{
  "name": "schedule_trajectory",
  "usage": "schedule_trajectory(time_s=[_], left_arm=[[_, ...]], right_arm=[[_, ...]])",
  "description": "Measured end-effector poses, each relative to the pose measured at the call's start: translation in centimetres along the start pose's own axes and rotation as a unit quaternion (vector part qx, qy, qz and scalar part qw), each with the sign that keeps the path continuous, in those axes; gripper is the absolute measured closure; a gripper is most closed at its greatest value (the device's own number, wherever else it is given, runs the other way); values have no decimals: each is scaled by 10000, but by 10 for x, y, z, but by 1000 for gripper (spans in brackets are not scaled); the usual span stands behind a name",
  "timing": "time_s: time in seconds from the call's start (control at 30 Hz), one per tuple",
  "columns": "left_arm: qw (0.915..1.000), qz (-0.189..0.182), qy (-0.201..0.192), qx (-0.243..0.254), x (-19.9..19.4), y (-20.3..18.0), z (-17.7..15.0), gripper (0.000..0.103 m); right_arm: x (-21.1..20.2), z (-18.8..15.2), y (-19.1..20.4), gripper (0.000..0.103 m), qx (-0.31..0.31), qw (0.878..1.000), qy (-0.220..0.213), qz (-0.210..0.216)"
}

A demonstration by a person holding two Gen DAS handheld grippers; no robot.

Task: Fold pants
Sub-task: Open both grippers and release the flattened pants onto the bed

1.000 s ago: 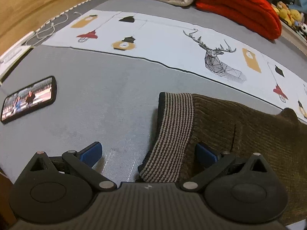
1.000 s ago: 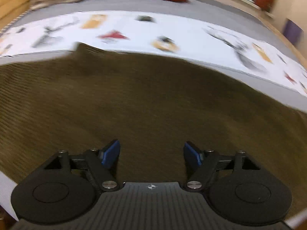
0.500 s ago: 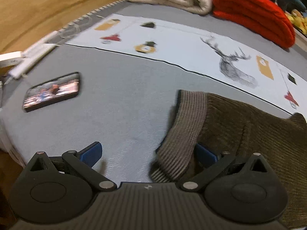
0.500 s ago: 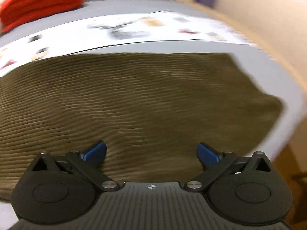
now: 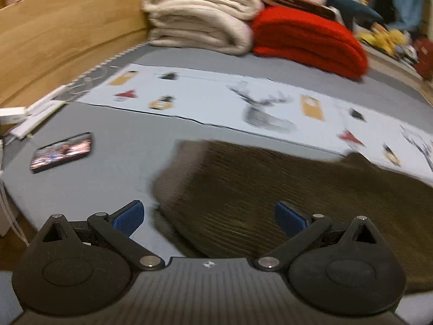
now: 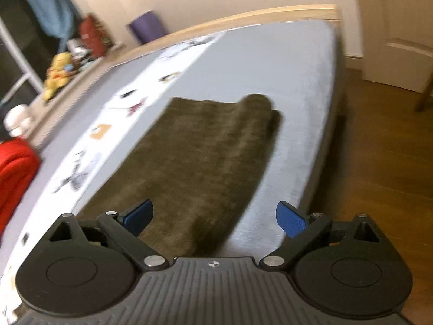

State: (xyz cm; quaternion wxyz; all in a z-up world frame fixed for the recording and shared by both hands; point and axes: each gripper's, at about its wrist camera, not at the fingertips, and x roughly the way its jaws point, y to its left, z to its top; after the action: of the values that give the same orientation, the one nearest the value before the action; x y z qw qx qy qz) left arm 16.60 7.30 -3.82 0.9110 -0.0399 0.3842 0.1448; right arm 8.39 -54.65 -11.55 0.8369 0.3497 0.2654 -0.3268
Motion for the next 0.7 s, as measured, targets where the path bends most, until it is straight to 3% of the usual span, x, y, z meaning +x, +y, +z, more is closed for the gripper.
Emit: schedule_trajectory(time_s=[0.1, 0.17, 0.27, 0.4, 0.53, 0.7], left_arm=[[9992, -238, 194, 251, 0, -34, -13, 0], [9984, -332, 254, 373, 0, -54, -20, 0], [9974, -439, 312, 476, 0, -76, -26, 0], [9960, -500, 318, 673, 2, -102, -29, 0], [9949, -469, 330, 832, 9, -120, -31, 0], [9950, -312, 259, 911, 18, -119, -16, 0]], right_arm=[[11, 10, -7, 6, 60, 10000, 53, 6], [19, 16, -26, 6, 678, 9974, 247, 49], [26, 24, -58, 9, 1750, 9832, 438, 278], [34, 32, -89, 25, 2620, 9637, 390, 323], [30, 48, -93, 30, 2579, 9659, -76, 232], [43, 87, -75, 30, 1402, 9880, -581, 298]])
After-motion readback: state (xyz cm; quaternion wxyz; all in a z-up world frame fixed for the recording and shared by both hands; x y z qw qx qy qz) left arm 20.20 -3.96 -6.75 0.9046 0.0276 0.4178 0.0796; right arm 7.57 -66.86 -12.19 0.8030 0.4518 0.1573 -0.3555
